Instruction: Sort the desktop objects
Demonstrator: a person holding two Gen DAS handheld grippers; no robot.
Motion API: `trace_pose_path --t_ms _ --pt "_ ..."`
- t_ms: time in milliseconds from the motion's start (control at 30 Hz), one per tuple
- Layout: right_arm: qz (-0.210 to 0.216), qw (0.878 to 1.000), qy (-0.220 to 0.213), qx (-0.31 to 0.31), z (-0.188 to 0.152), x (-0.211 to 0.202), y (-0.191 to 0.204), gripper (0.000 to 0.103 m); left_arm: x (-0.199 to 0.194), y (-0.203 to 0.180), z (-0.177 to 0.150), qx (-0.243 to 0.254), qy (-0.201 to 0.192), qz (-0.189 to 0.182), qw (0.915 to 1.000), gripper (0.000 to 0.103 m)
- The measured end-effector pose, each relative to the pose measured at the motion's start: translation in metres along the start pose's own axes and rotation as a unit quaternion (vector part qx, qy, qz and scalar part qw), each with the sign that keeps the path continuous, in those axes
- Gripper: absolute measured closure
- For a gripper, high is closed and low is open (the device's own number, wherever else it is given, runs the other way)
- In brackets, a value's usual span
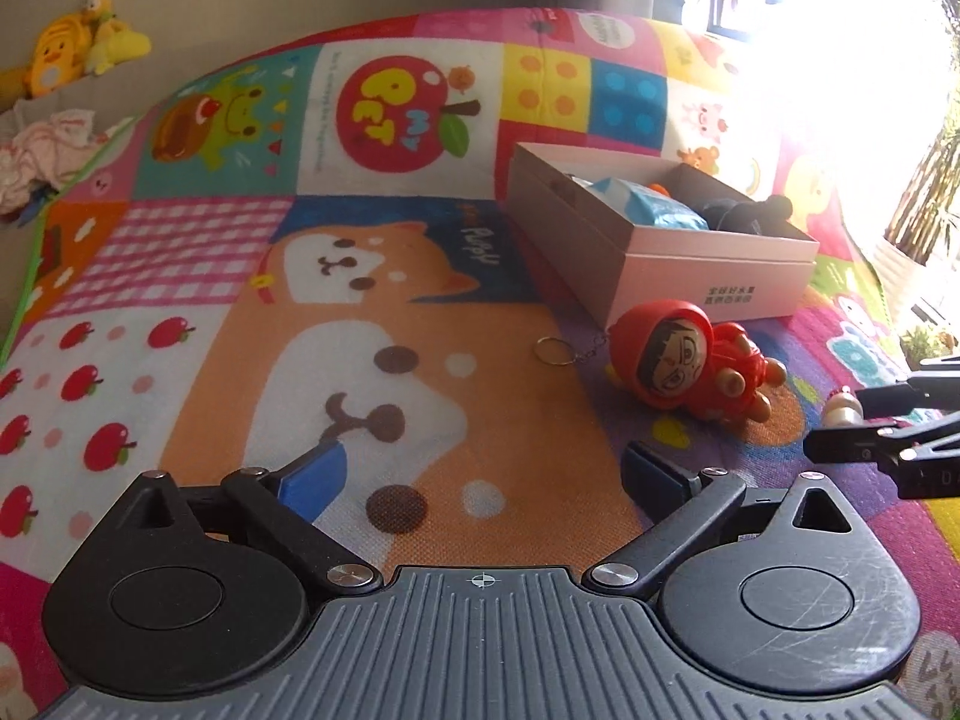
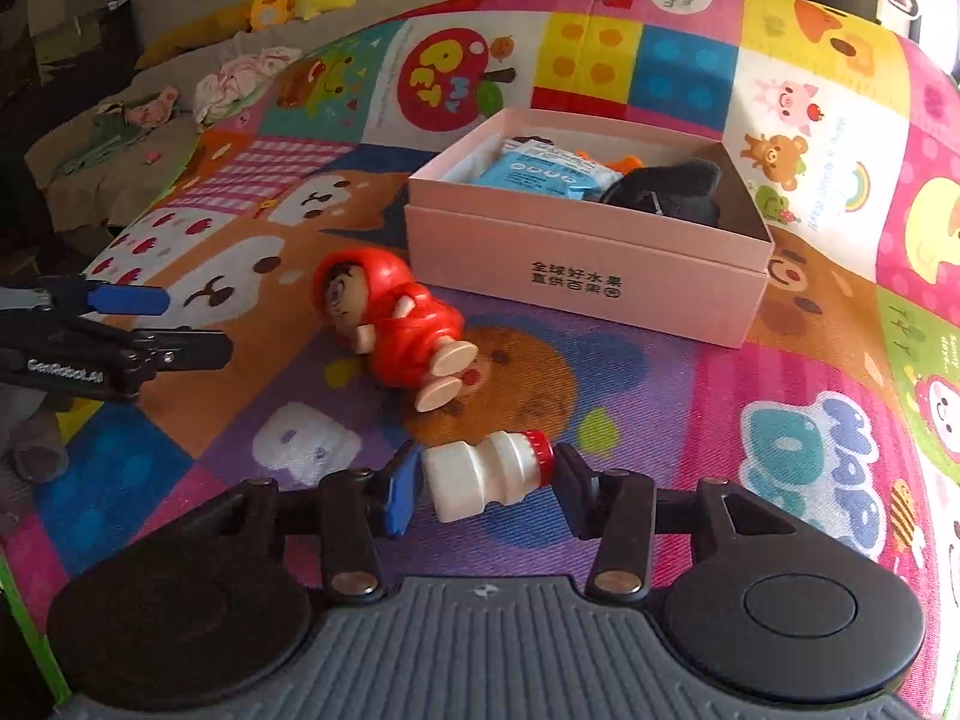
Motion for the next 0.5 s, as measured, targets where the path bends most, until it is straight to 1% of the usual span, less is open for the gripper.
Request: trace_pose_path --t_ms 67,100,167,233,267,300,367,500 --pt "0.019 0.999 -0.011 -0.032 0.003 -0.007 0.024 0.056 0.001 0.004 0.002 -0.013 0.001 -0.002 0.9999 0.002" --pt "0.018 0.999 -0.021 -0.045 0.005 -0.009 0.032 0.055 0.002 0.005 0.002 -0.017 0.002 -0.003 0.9999 0.002" --pt "0.01 0.996 -0.05 -0.071 0.016 -0.016 0.046 0.039 0.001 0.005 0.002 -0.019 0.002 -0.004 0.9998 0.002" --pt "0.007 0.995 -0.069 -0.077 0.027 -0.019 0.049 0.038 0.0 0.004 0.0 -0.017 0.001 -0.006 0.9998 0.002" --pt "0.0 0.994 -0.074 -0.081 0.033 -0.018 0.049 0.038 -0.001 0.005 -0.001 -0.017 0.001 -0.005 0.9998 0.002" --pt "-0.016 0.993 -0.078 -0.09 0.039 -0.015 0.048 0.037 -0.001 0.006 -0.002 -0.019 0.001 -0.003 0.9998 0.002" --pt "-0.038 0.991 -0.075 -0.103 0.048 -0.003 0.045 0.029 0.002 0.009 -0.004 -0.025 0.006 -0.004 0.9997 0.002" --pt "-0.048 0.993 -0.035 -0.097 0.055 0.032 0.034 0.028 0.004 0.006 -0.006 -0.025 0.011 -0.008 0.9996 0.002"
Point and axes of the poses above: each gripper's, at about its wrist camera, not at the fingertips, and x roughly the way its jaws point, y to its left, z to its top, the point moved 8 cm from there along x, roughly the way its jaws point, and after that the axes turned 14 degrees about y, right-handed, at the moved point
